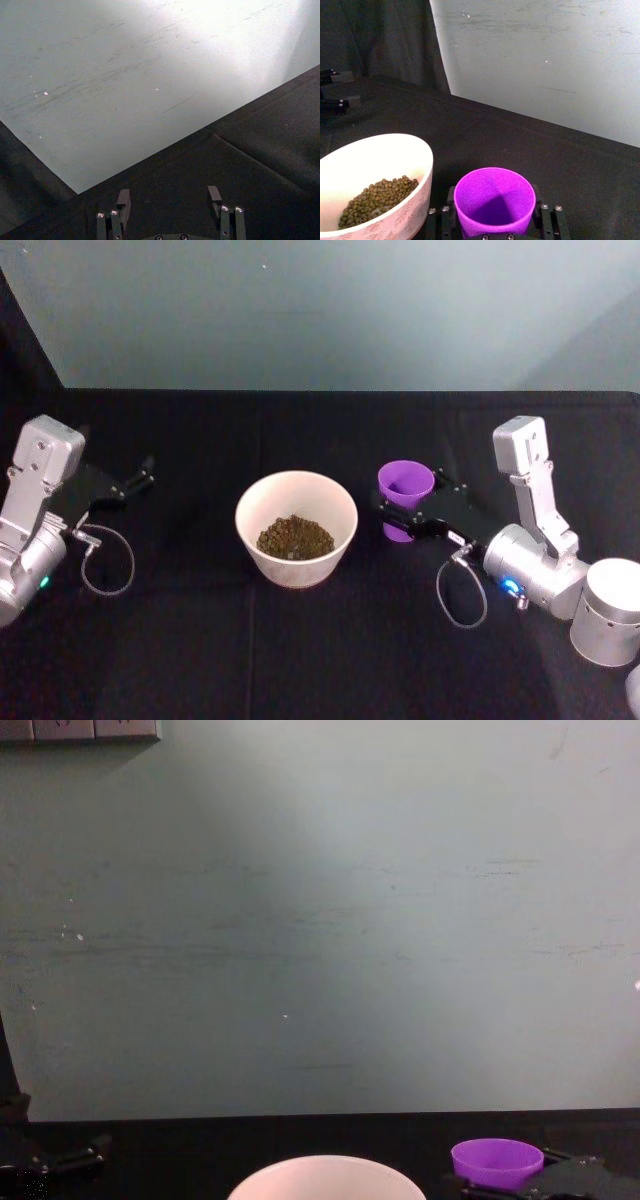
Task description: Pick up the cup and pour the mung beans from the cup into the bowl.
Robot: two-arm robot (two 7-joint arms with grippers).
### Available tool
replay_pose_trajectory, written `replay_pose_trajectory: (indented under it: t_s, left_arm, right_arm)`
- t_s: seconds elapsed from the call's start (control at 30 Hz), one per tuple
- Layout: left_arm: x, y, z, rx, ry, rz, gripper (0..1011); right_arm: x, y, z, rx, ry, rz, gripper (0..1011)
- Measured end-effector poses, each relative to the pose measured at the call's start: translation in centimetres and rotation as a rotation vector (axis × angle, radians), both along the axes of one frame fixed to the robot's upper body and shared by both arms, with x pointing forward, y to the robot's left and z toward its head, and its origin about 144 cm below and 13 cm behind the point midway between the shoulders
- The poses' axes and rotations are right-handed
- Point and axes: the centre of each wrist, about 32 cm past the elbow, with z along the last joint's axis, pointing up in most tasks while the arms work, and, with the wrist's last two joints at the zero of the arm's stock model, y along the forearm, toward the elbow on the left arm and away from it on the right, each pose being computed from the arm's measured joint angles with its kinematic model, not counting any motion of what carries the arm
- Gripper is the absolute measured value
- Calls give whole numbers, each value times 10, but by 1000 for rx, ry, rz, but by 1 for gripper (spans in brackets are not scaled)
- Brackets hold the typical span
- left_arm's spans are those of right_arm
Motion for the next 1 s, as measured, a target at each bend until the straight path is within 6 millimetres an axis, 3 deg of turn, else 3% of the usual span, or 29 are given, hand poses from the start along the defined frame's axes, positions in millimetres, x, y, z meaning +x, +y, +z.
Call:
replay_pose_trajectory:
  t_s: [0.2,0.47,0.73,1.0]
  left_arm:
    - [0,0,0,0,0,0,1000]
    - [0,0,0,0,0,0,1000]
    - [0,0,0,0,0,0,1000]
    - [0,0,0,0,0,0,1000]
  right_arm:
    - [0,0,1,10,-6,1,1000]
    - [-9,1,9,51,-55,-12,1003]
    - [-21,-4,28,69,-136,-46,1003]
    - [-27,-30,39,56,-168,-128,1003]
